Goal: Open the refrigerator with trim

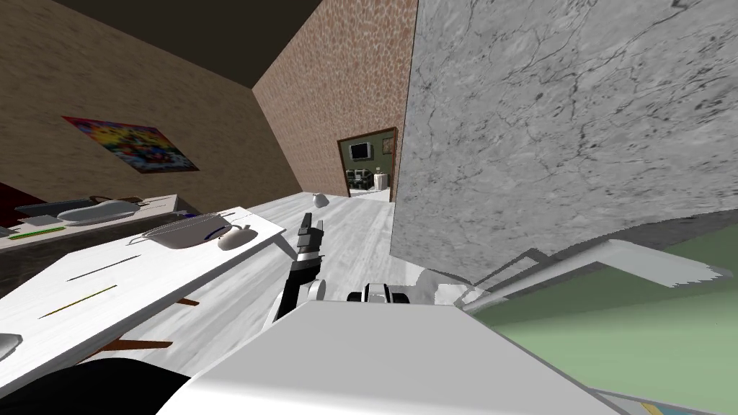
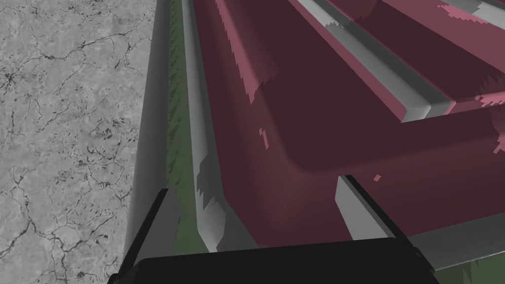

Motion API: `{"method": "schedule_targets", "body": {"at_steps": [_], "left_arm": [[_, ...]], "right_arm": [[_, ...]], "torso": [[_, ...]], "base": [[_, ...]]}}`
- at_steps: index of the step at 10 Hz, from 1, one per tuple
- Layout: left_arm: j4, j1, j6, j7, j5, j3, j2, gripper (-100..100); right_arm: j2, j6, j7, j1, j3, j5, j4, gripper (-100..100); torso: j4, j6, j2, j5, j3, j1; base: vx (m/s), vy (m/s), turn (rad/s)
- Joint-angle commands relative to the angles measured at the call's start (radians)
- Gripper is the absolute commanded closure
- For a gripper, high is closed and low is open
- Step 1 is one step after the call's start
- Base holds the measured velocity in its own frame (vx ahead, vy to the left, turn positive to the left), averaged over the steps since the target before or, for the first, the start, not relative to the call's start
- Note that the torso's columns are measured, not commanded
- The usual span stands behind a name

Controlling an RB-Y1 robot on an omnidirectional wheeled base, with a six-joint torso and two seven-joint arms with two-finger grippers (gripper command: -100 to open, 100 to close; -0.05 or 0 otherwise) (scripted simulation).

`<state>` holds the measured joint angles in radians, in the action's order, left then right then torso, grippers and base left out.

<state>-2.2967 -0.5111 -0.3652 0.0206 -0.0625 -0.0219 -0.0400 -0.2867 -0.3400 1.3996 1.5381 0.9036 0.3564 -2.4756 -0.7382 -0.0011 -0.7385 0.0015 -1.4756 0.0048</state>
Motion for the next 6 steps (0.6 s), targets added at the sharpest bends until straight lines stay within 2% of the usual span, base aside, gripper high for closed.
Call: {"method": "schedule_targets", "body": {"at_steps": [1, 2, 3, 5, 6], "left_arm": [[0.0, 0.0, 0.0, 0.0, 0.0, 0.0, 0.0, 0], [0.0, 0.0, 0.0, 0.0, 0.0, 0.0, 0.0, 0], [0.0, 0.0, 0.0, 0.0, 0.0, 0.0, 0.0, 0], [0.0, 0.001, 0.0, 0.0, 0.0, 0.0, 0.0, 0], [0.0, 0.001, 0.0, 0.0, 0.0, 0.0, 0.0, 0]], "right_arm": [[0.003, -0.02, 0.012, 0.015, 0.015, 0.002, -0.004, -100], [0.004, -0.014, 0.006, 0.008, 0.009, 0.002, 0.005, -100], [-0.046, 0.007, -0.042, -0.041, -0.041, 0.025, 0.056, -100], [-0.11, 0.007, -0.082, -0.092, -0.088, 0.025, 0.113, -100], [-0.121, 0.007, -0.082, -0.123, -0.113, 0.025, 0.148, -100]], "torso": [[0.0, 0.0, 0.001, 0.0, -0.001, -0.001], [0.001, 0.0, 0.002, 0.0, -0.002, -0.001], [-0.001, 0.0, -0.004, 0.0, 0.002, -0.004], [-0.004, 0.001, -0.011, -0.002, 0.008, -0.004], [-0.001, 0.001, -0.003, -0.003, 0.002, -0.007]], "base": [[0.252, 0.087, 0.025], [0.108, 0.036, -0.002], [-0.101, 0.092, 0.15], [-0.111, 0.086, 0.046], [-0.036, 0.027, -0.016]]}}
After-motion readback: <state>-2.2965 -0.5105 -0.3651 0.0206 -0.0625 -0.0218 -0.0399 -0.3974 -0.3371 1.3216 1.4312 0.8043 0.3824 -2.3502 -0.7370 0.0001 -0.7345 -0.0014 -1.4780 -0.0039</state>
